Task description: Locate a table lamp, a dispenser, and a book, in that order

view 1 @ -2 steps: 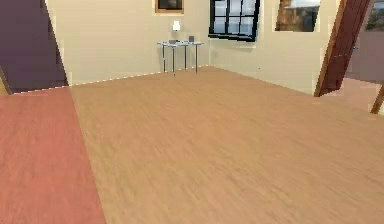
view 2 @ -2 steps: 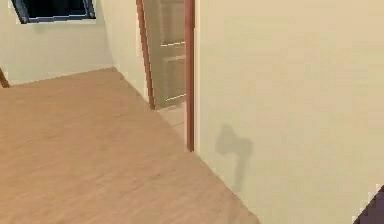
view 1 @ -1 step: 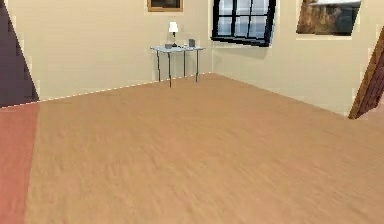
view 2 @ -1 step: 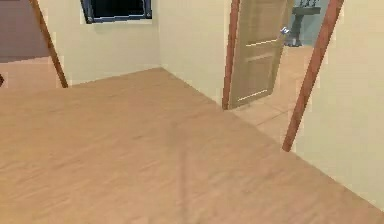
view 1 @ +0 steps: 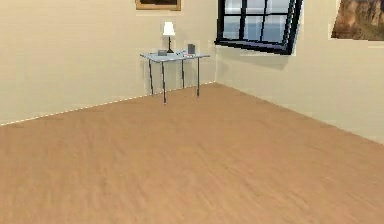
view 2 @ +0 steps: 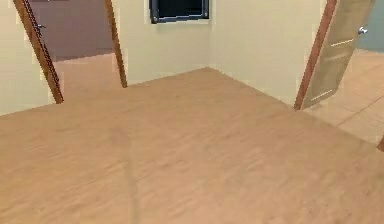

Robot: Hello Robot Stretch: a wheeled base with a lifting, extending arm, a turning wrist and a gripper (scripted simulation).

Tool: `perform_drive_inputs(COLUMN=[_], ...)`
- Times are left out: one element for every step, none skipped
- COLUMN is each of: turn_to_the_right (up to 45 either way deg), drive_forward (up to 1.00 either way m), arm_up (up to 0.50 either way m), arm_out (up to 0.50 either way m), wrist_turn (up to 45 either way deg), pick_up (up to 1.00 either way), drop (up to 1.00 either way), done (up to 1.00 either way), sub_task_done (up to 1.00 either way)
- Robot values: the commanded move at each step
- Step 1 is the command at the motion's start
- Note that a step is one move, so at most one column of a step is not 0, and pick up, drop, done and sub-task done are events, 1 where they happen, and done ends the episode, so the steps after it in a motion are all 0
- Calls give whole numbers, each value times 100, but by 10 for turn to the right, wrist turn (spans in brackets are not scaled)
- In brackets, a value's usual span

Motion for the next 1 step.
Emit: perform_drive_inputs(turn_to_the_right=[0], drive_forward=[100], arm_up=[0], arm_out=[0], wrist_turn=[0], pick_up=[0], drop=[0], done=[0], sub_task_done=[0])
